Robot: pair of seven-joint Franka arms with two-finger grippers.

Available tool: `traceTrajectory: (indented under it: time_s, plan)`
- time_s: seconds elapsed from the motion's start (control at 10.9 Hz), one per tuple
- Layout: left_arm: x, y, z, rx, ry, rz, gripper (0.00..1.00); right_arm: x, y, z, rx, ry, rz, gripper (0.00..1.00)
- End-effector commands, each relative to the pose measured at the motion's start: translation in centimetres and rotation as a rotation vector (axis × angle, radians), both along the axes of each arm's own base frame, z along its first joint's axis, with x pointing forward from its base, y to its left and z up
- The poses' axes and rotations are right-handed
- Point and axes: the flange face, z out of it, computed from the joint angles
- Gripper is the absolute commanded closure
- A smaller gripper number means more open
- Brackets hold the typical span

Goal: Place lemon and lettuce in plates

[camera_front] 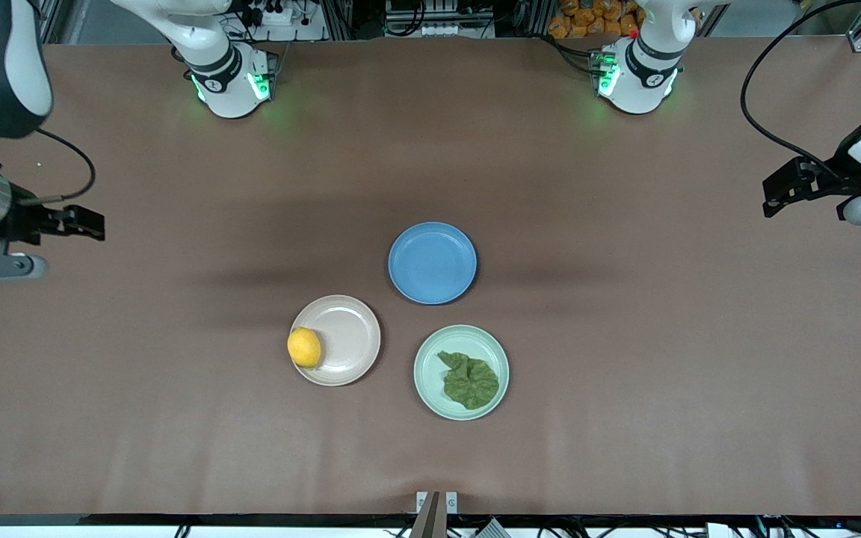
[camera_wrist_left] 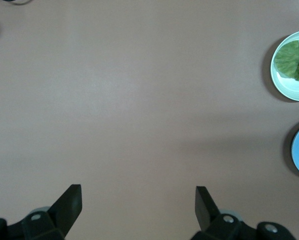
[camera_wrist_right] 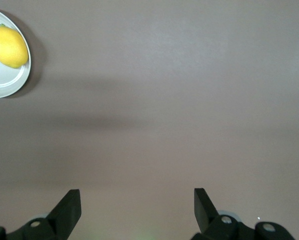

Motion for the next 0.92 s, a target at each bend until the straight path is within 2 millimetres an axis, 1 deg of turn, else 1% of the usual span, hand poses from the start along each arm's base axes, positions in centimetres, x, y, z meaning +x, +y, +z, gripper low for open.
traceTrajectory:
  time_s: [0.0, 0.09, 0.28, 0.46, 0.55, 0.83]
  plan:
    - [-0.3, 0.0, 0.4, 0.006, -0.003, -0.026, 0.00, -1.0, -1.3, 2.9, 0.013, -0.005, -0.013, 0.00]
    - [-0.3, 0.0, 0.3, 0.006, 0.000, -0.026, 0.00, -1.4, -1.9, 4.0, 0.011, -0.025, -0.024, 0.00]
    - [-0.3, -0.1, 0.4, 0.007, -0.003, -0.027, 0.00, -2.0, -2.9, 5.3, 0.018, -0.051, -0.045, 0.00]
    - [-0.3, 0.0, 0.7, 0.006, -0.009, -0.026, 0.00, -2.2, -4.8, 6.2, 0.083, -0.073, -0.092, 0.00]
    - [-0.4, 0.0, 0.8, 0.004, -0.010, -0.024, 0.00, -2.2, -5.1, 6.3, 0.097, -0.075, -0.087, 0.00]
    - [-0.5, 0.0, 0.9, -0.032, -0.007, -0.012, 0.00, -2.0, -5.1, 7.0, 0.097, -0.088, -0.066, 0.00]
